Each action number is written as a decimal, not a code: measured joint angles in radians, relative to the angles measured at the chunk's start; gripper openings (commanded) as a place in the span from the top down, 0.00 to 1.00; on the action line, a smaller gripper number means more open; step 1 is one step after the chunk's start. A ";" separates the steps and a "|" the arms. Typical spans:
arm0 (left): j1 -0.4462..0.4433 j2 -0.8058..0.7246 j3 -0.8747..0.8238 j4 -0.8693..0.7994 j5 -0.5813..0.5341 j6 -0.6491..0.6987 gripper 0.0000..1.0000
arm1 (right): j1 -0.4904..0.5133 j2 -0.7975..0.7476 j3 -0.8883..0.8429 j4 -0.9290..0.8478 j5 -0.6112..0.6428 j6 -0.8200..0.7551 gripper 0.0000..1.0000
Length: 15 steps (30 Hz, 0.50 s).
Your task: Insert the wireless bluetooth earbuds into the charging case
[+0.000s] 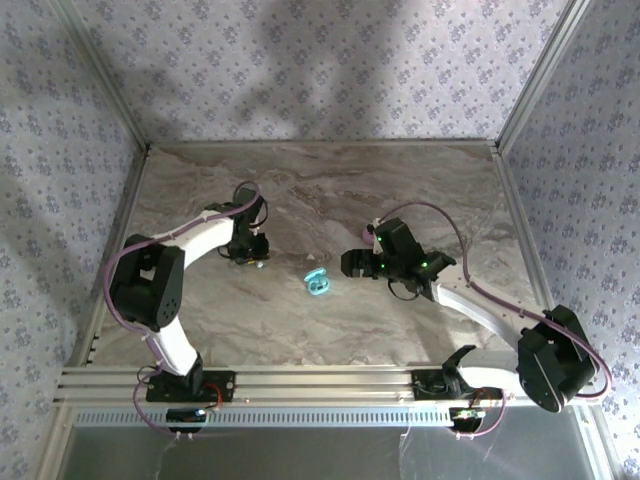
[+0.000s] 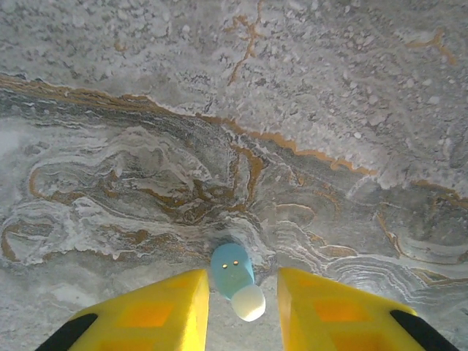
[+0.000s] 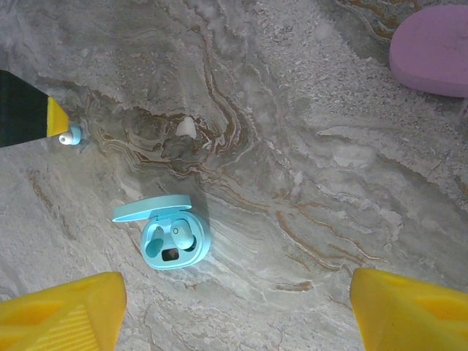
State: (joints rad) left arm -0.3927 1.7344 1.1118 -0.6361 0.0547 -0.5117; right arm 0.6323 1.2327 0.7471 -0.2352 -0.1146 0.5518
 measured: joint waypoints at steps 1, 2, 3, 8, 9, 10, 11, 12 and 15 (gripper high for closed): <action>0.000 0.000 0.000 0.000 0.000 0.000 0.68 | -0.001 0.000 0.000 0.001 -0.003 0.000 0.19; -0.001 0.001 0.000 0.000 0.000 0.000 0.68 | -0.002 0.000 0.000 0.002 -0.005 0.000 0.19; -0.002 0.001 0.000 0.000 0.000 0.000 0.69 | -0.002 0.000 0.000 0.003 -0.006 0.000 0.20; -0.003 0.001 -0.010 0.000 0.000 0.000 0.69 | -0.004 0.000 0.000 0.008 -0.007 0.000 0.20; -0.003 0.001 -0.012 0.000 0.000 -0.001 0.69 | -0.004 0.000 0.000 0.008 -0.007 0.000 0.20; -0.003 0.001 -0.015 0.000 0.000 0.000 0.68 | -0.005 0.000 0.000 0.008 -0.007 0.000 0.20; -0.003 0.001 -0.016 0.000 0.000 -0.001 0.67 | -0.005 0.000 0.000 0.008 -0.007 0.000 0.20; -0.003 0.002 -0.017 0.000 0.000 -0.001 0.65 | -0.005 0.000 0.000 0.008 -0.007 0.000 0.20; -0.003 0.003 -0.017 0.000 0.000 0.000 0.62 | -0.005 0.000 -0.001 0.009 -0.011 0.000 0.20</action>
State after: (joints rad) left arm -0.3954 1.7378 1.0950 -0.6357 0.0544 -0.5121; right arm 0.6277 1.2327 0.7464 -0.2260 -0.1261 0.5518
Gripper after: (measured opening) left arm 0.364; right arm 0.802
